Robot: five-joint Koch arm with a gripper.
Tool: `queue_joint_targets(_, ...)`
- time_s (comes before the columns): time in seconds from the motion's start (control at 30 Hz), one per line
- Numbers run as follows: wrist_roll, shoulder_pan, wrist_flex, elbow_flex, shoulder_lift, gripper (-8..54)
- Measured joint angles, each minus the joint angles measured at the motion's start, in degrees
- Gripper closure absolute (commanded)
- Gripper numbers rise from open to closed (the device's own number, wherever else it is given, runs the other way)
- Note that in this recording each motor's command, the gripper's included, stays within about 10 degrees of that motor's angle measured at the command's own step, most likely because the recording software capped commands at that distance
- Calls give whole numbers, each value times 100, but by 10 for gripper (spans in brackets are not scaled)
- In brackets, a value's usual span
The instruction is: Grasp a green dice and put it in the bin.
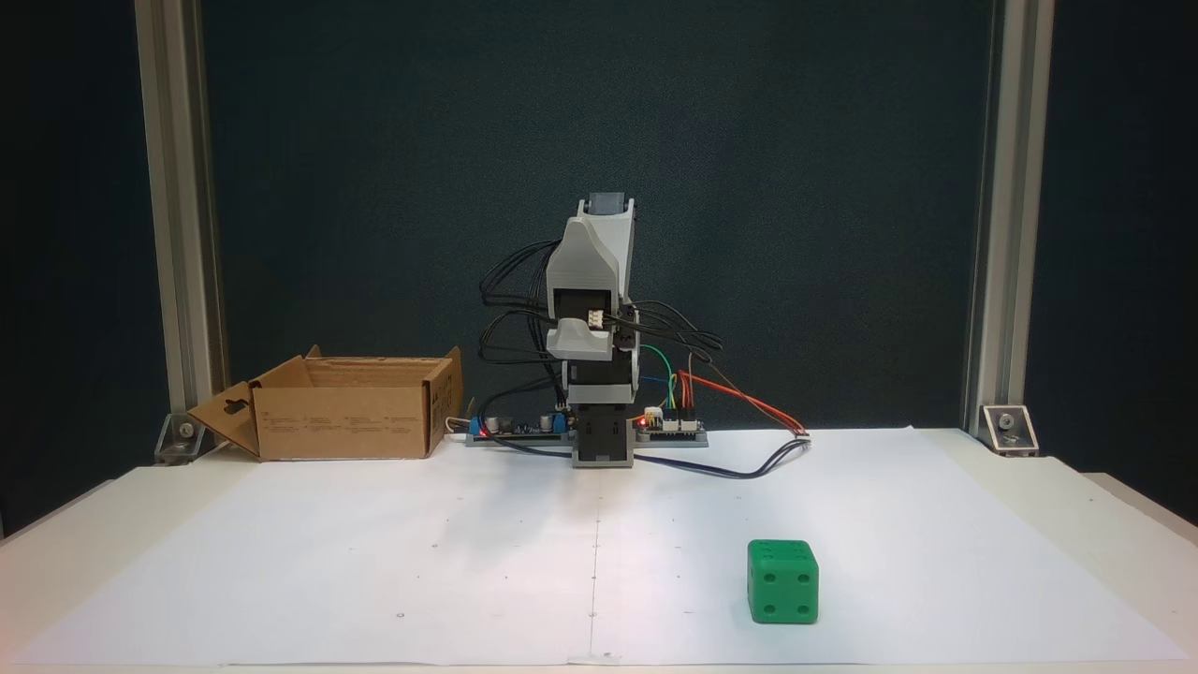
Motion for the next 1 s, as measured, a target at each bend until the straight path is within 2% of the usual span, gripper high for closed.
queue_joint_targets(0.13, 0, 53, 659, 0, 0, 5)
queue_joint_targets(1.0, 0, 70, 677, 0, 0, 5)
